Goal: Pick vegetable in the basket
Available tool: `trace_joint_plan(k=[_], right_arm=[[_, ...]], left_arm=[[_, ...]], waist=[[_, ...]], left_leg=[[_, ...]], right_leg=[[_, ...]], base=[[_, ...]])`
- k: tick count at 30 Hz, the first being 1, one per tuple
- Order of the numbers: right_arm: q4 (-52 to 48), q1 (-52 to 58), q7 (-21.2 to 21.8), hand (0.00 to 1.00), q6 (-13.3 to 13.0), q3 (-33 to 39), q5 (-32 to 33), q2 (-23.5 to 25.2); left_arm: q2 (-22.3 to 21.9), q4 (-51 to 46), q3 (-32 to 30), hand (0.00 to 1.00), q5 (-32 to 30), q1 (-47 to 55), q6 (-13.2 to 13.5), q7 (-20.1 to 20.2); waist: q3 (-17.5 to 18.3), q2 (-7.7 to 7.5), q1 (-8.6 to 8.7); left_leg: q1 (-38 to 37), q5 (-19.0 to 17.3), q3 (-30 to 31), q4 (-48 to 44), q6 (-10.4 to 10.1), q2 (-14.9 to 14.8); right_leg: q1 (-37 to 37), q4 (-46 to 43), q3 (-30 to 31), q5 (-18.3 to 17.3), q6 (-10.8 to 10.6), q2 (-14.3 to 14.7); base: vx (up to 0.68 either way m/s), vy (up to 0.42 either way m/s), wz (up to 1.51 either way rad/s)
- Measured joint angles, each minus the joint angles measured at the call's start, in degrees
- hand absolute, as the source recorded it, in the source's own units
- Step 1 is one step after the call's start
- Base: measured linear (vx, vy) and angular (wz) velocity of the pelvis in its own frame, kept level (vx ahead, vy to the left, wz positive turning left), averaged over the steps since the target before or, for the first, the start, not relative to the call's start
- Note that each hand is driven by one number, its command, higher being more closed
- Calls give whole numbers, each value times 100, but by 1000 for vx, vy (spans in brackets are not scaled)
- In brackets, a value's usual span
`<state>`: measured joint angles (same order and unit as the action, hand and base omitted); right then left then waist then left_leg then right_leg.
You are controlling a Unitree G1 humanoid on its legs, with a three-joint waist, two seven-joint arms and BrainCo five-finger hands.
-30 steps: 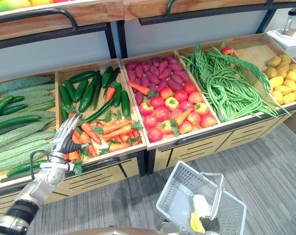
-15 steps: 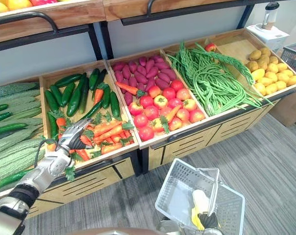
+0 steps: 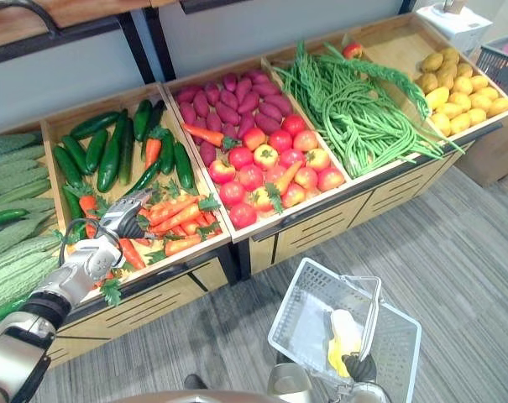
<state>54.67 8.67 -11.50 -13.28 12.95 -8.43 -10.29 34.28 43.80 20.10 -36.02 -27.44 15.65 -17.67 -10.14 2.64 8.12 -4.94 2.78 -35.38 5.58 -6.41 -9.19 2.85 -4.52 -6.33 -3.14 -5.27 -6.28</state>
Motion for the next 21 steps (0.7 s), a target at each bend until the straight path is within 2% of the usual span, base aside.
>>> trace_joint_plan(k=[3, 8, 9, 10, 12, 16, 21], right_arm=[[-27, -64, -31, 100, -2, 0, 46, 0], [-207, -136, -62, 100, -18, 3, 133, 1], [-219, -165, -73, 100, -32, 3, 182, 1], [-232, -205, -87, 100, -66, 5, 219, 1], [-259, -259, -102, 100, -92, 2, 227, 1], [-447, -283, -199, 100, -116, -61, 238, 1], [-495, -283, -242, 100, -166, -164, 241, -13]], left_arm=[[4, 49, -4, 0, 1, -52, -24, 0], [3, 398, -33, 0, 174, -331, -269, 0], [3, 453, -35, 100, 214, -358, -331, 1], [-1, 455, -37, 100, 231, -418, -445, 0], [-7, 475, -49, 100, 355, -499, -482, -20], [-50, 459, -483, 100, 443, -728, -501, -181], [-64, 545, -569, 100, 616, -900, -464, -176]], waist=[[-165, -2, 76], [-424, 10, 133], [-485, 14, 140], [-538, 6, 144], [-651, -24, 144], [-844, -96, 100], [-866, -101, 62]], left_leg=[[2, 4, -3, -1, 0, -4], [203, 48, -32, -2, -8, -20], [244, 58, -46, -3, -11, -34], [389, 72, -44, -3, 10, -45], [477, 100, -45, -4, 45, -40], [495, 105, -173, -4, 54, -31], [597, 118, -180, -4, 72, -27]], right_leg=[[23, -38, 3, 0, 0, -4], [351, -230, 46, -1, 0, -8], [429, -289, 45, -1, 1, -5], [611, -380, 78, -3, 4, -7], [706, -404, 93, -3, 4, -16], [858, -573, 224, -24, 30, -19], [987, -653, 227, -43, 49, -33]], base=[[-22, -4, -2], [-15, -12, -6], [-28, -17, -5], [-29, -19, -3], [0, 0, 0], [-10, 4, -8], [1, -1, -1]])
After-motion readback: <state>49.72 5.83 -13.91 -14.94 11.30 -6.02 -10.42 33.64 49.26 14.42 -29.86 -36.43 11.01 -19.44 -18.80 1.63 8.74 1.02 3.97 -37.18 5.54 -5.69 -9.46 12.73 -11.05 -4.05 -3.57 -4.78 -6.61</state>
